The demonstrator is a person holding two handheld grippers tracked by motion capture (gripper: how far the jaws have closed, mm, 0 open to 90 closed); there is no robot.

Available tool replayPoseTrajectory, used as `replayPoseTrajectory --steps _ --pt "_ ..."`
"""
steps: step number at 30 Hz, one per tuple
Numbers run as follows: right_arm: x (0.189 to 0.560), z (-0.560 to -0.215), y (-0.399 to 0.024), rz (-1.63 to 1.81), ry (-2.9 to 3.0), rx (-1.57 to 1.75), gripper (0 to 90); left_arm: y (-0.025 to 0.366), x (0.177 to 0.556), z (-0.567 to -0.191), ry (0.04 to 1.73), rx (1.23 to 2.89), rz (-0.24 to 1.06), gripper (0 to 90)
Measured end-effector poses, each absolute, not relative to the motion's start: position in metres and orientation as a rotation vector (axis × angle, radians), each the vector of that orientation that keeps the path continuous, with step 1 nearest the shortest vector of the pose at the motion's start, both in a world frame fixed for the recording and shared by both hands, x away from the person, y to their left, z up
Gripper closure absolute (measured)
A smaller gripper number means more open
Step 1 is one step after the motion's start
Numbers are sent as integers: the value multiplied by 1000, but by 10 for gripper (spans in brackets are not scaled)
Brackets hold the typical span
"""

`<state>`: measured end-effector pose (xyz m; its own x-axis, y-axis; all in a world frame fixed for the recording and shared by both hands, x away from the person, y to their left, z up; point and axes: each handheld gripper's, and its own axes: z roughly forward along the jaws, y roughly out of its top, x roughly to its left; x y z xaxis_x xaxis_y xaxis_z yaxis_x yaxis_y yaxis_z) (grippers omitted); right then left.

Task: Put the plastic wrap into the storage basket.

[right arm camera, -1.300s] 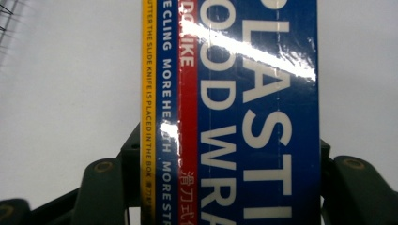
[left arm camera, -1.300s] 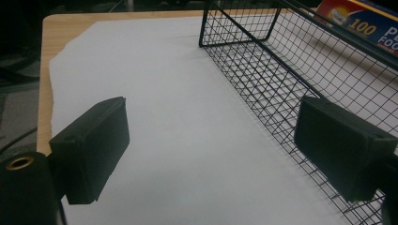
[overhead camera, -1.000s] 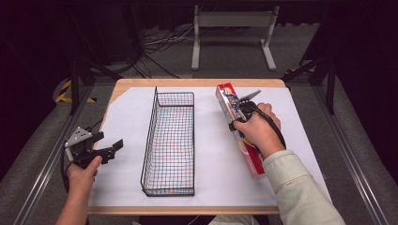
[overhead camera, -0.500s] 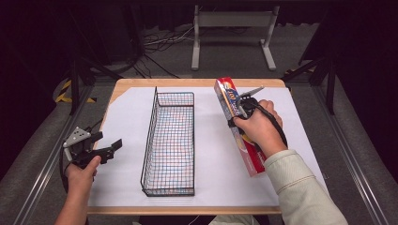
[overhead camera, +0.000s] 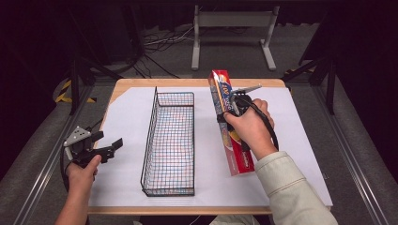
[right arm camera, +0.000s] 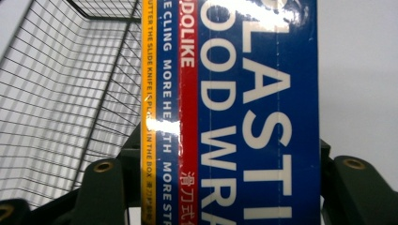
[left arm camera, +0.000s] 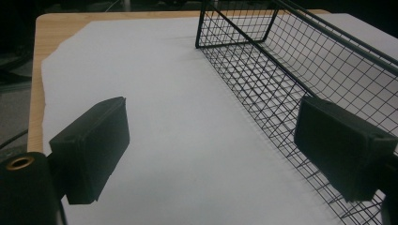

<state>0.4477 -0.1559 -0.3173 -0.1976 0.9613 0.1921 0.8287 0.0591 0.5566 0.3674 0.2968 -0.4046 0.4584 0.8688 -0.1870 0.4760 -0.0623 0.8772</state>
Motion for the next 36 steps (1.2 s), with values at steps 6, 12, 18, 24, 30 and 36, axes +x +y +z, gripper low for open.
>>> replayPoseTrajectory --steps 6,12,18,24,30,36 --pt "447 -313 -142 867 2083 1843 405 295 372 -405 1165 1697 478 116" --pt "443 -310 -126 875 2073 1838 406 291 377 -403 1152 1688 470 116" --pt "445 -307 -111 892 2057 1868 406 288 381 -402 1140 1687 464 116" --pt "445 -303 -97 890 2030 1851 406 289 384 -402 1145 1680 459 117" --pt "446 -299 -85 916 2023 1877 405 290 387 -404 1155 1676 462 117" --pt "445 -294 -71 925 2035 1891 406 289 387 -404 1152 1675 450 117"
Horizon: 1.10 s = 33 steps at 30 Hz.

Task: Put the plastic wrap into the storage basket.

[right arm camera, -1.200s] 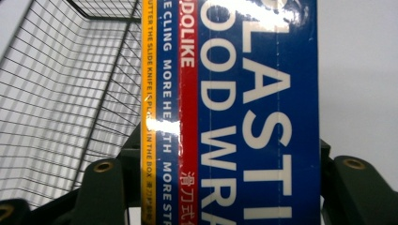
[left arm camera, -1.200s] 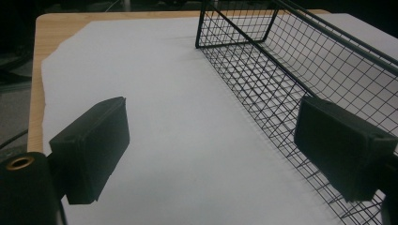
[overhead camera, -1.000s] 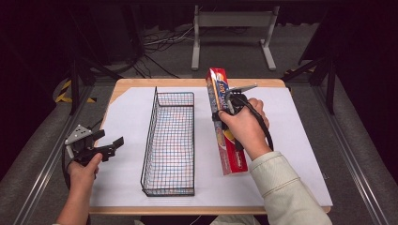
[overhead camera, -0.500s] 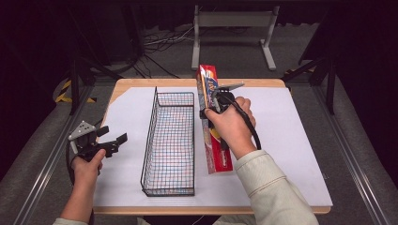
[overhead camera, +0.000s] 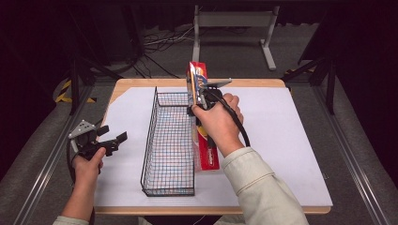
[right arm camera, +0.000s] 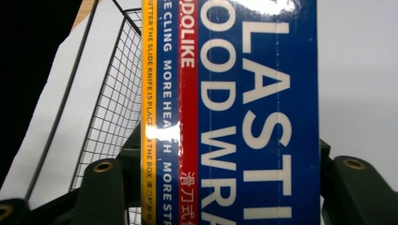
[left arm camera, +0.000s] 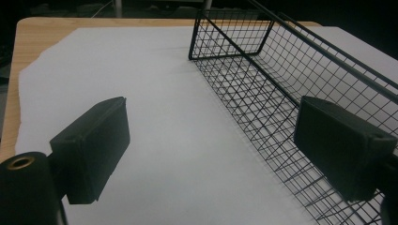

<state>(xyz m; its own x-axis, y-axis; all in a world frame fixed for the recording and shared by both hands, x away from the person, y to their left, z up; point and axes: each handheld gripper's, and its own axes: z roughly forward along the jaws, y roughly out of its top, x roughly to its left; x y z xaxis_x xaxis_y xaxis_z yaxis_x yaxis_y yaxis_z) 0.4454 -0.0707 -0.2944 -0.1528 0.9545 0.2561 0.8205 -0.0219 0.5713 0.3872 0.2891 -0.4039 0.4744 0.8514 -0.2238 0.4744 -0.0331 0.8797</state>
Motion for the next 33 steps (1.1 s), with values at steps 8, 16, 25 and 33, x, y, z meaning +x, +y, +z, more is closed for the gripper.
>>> replayPoseTrajectory --steps 8,16,25,33 --pt "447 -302 -52 928 1994 1920 405 288 387 -405 1150 1678 438 117" --pt "448 -308 -39 955 1979 1939 405 286 387 -404 1143 1677 431 117" --pt "447 -302 -29 989 1948 1972 405 287 385 -405 1147 1680 431 117" --pt "446 -304 -13 1020 1948 1963 405 293 381 -404 1159 1671 439 116"
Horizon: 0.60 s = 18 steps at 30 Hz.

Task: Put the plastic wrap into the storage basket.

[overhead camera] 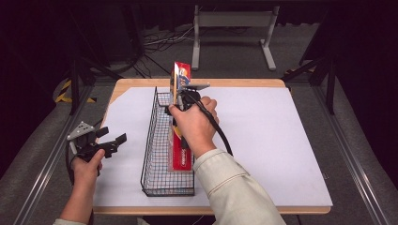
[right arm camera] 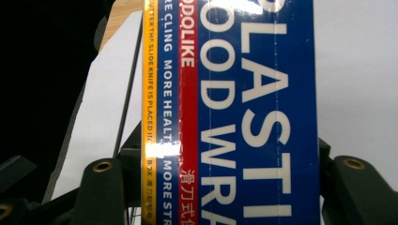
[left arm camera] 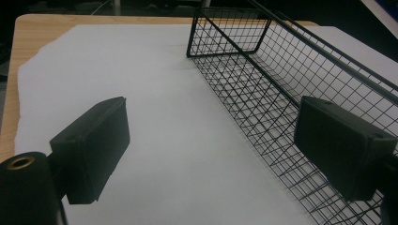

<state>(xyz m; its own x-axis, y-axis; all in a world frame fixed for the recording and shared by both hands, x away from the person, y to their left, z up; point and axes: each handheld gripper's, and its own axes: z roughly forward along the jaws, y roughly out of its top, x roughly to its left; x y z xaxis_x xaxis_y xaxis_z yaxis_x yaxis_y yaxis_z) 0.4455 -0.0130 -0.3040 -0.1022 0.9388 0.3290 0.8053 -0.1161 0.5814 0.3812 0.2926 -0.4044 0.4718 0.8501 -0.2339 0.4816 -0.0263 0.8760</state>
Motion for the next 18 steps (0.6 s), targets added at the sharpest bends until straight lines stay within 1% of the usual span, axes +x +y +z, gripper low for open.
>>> replayPoseTrajectory --steps 9,18 --pt "445 -312 5 1044 1952 1929 404 299 377 -405 1177 1657 444 116" --pt "442 -332 18 1021 1900 1862 404 299 377 -406 1179 1658 447 117"
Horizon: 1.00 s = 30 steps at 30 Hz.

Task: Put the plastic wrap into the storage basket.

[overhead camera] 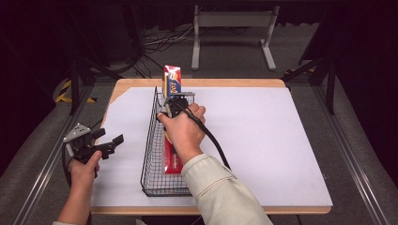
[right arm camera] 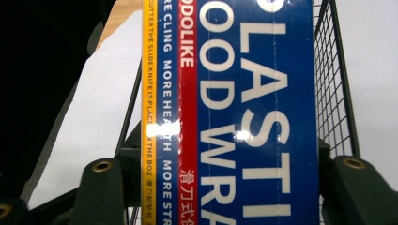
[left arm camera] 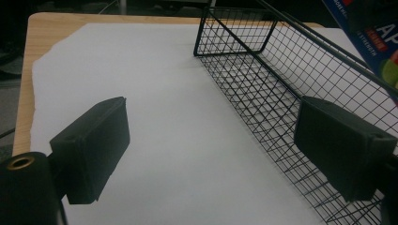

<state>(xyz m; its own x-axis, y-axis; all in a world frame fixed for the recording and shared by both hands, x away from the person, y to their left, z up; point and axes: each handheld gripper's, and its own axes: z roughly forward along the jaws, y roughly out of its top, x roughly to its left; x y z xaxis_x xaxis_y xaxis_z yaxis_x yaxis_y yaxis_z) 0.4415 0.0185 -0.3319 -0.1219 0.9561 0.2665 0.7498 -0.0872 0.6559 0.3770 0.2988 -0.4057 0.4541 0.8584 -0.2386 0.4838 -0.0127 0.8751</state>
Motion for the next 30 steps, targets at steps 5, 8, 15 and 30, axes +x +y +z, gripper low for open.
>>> replayPoseTrajectory --steps 5,8,15,30 --pt "441 -341 22 1011 1893 1858 404 299 377 -406 1179 1657 446 117" --pt "441 -345 23 995 1892 1869 403 299 377 -406 1181 1655 444 117" --pt "441 -355 25 964 1882 1900 404 298 378 -406 1179 1659 445 117" --pt "446 -371 26 878 1900 1944 403 299 378 -406 1179 1661 449 117"
